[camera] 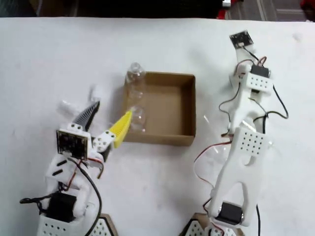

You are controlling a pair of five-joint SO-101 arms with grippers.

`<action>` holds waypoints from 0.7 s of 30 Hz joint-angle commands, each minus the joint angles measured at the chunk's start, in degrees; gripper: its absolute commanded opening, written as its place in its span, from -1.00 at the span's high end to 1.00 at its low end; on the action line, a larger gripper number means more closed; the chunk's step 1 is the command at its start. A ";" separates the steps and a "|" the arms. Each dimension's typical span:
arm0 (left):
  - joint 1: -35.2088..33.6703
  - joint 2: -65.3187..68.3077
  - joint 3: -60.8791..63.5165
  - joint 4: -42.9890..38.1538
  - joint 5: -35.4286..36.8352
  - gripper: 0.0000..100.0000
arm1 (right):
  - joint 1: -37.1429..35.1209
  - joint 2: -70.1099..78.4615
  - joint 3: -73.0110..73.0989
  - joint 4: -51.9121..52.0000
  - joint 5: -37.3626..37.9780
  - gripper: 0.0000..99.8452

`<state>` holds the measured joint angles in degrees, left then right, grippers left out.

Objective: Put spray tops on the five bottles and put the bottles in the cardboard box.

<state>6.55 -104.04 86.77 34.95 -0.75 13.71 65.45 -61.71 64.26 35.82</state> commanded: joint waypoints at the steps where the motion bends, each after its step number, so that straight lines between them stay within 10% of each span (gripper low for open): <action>1: 0.13 -0.84 -0.44 -1.23 -0.70 0.44 | 0.92 -6.11 -0.70 11.47 5.19 0.67; 12: 0.13 -0.84 -0.44 -1.23 -0.70 0.44 | 1.71 -12.53 -0.62 31.43 34.73 0.67; 21: 0.13 -0.84 -0.44 -1.23 -0.70 0.44 | 3.82 -15.34 -0.53 34.15 38.42 0.31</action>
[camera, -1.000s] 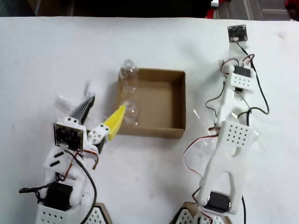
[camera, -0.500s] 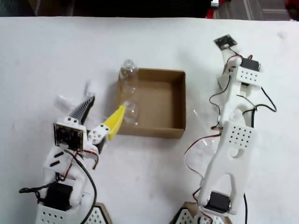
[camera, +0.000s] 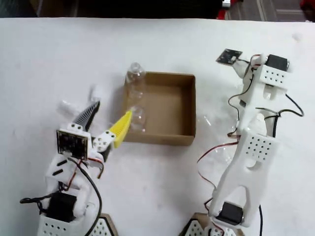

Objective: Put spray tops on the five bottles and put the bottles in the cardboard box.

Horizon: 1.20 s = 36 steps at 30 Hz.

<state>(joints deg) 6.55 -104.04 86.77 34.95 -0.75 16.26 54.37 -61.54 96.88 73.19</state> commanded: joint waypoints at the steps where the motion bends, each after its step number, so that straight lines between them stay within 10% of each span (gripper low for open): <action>1: 0.13 -0.84 -0.44 -1.23 -0.70 0.44 | 1.27 -4.18 -0.62 1.54 1.05 0.26; 36: 0.13 -0.84 -0.26 -1.05 -0.70 0.44 | -3.82 1.98 -2.99 -15.08 -8.35 0.49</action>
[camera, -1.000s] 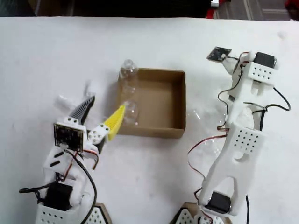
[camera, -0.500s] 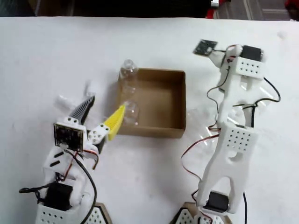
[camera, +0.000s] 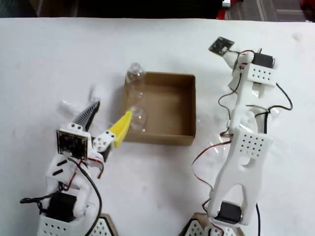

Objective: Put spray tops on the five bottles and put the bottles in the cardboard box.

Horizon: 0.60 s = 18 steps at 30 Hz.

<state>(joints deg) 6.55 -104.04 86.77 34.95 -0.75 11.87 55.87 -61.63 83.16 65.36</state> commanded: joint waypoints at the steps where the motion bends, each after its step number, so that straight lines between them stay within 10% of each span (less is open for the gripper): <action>1: 0.13 -0.84 -0.26 -1.05 -0.70 0.44 | 0.48 0.92 -2.90 -1.45 -0.53 0.50; 18: 0.13 -0.84 -0.26 -0.97 -0.70 0.44 | 0.40 3.56 -2.46 -3.30 -0.79 0.50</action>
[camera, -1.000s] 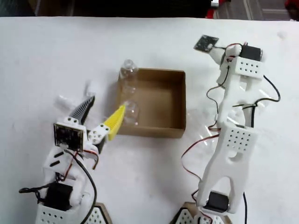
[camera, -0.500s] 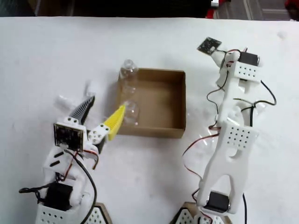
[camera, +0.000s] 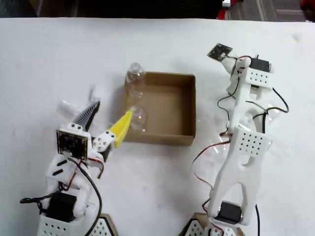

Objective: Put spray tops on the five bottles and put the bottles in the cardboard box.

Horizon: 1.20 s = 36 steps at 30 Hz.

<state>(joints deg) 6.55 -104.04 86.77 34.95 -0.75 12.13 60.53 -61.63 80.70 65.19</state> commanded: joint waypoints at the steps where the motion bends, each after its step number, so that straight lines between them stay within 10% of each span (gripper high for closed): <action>1: 0.13 -0.84 -0.26 -0.97 -0.70 0.44 | 0.04 -1.10 -2.37 -0.84 -0.62 0.50; 30: 0.13 -0.84 -0.44 -1.05 -0.70 0.44 | 0.04 1.19 -11.52 1.80 -2.46 0.98; 36: 0.13 -0.84 -0.44 -1.05 -0.70 0.44 | 0.40 1.19 -11.34 2.95 -2.46 0.63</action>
<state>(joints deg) 6.55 -104.04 86.77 34.95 -0.75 11.96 63.87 -70.77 82.81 63.34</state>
